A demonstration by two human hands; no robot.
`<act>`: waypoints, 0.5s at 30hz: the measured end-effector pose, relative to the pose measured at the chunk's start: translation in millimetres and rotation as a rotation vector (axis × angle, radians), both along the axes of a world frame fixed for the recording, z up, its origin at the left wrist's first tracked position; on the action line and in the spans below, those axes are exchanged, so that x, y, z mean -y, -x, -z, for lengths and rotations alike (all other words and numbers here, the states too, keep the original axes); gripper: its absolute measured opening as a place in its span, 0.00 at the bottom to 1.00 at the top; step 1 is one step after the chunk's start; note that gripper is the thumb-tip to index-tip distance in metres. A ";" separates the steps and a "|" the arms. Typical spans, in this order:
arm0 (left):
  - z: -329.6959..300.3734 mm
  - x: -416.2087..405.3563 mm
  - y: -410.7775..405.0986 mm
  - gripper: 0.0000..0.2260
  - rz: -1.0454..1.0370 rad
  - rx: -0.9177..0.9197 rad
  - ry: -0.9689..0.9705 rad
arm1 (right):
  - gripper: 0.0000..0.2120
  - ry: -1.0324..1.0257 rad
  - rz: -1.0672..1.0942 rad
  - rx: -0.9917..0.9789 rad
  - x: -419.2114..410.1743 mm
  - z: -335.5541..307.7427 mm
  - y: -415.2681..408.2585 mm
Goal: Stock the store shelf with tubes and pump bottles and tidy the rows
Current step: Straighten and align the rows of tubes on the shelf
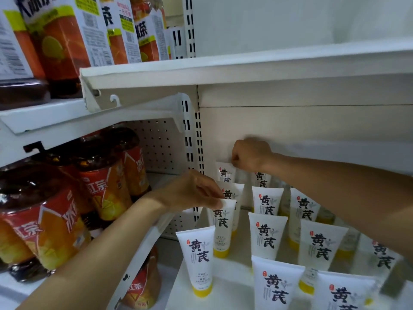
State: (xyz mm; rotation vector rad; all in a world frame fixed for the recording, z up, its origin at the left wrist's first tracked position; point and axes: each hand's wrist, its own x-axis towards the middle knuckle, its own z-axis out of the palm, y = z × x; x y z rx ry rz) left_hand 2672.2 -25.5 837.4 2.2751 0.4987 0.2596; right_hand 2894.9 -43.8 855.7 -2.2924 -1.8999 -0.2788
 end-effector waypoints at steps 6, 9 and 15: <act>-0.4 -0.1 -2.2 0.07 0.025 -0.010 -0.022 | 0.06 0.042 -0.032 0.123 -0.1 -2.0 -3.4; 0.7 1.0 -2.3 0.07 0.023 -0.011 -0.030 | 0.06 0.063 -0.035 0.149 0.3 -3.3 -4.9; 2.0 2.1 -0.7 0.06 -0.011 -0.032 -0.038 | 0.07 0.084 -0.040 0.174 0.5 -6.5 -7.9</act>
